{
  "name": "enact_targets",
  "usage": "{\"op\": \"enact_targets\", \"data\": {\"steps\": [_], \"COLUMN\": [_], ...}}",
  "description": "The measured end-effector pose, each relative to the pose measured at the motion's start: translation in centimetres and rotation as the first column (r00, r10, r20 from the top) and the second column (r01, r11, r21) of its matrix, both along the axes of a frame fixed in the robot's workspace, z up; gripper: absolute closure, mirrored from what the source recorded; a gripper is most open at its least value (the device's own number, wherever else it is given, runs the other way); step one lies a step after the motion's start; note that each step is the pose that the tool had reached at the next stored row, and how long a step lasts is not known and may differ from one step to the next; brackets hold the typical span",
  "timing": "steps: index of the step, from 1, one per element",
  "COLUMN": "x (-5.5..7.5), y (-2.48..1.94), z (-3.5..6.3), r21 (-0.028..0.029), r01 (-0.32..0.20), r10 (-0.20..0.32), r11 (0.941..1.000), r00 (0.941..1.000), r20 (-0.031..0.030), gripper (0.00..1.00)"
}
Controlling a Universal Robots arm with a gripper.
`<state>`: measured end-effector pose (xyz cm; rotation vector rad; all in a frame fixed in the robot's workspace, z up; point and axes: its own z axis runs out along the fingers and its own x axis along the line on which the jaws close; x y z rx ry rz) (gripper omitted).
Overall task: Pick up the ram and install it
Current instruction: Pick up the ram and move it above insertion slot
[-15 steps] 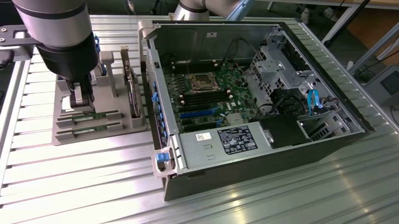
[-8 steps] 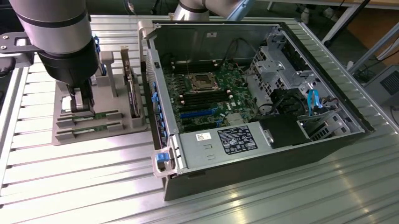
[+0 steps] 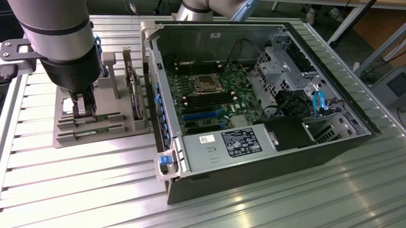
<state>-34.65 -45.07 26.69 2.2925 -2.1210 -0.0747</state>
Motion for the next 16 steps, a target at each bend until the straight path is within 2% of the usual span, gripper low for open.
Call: {"op": "enact_targets", "data": {"steps": [10, 14, 16], "x": [-0.1, -0.1, -0.1], "y": [-0.47, -0.46, -0.20], "z": [-1.66, -2.74, -3.14], "r21": [0.0001, -0.0001, -0.0001], "r01": [-0.005, -0.009, -0.010], "r10": [0.005, 0.009, 0.010], "r11": [1.0000, 1.0000, 1.0000], "r00": [1.0000, 1.0000, 1.0000], "r20": [0.0000, -0.0002, -0.0002], "gripper": [0.64, 0.64, 0.64]}}
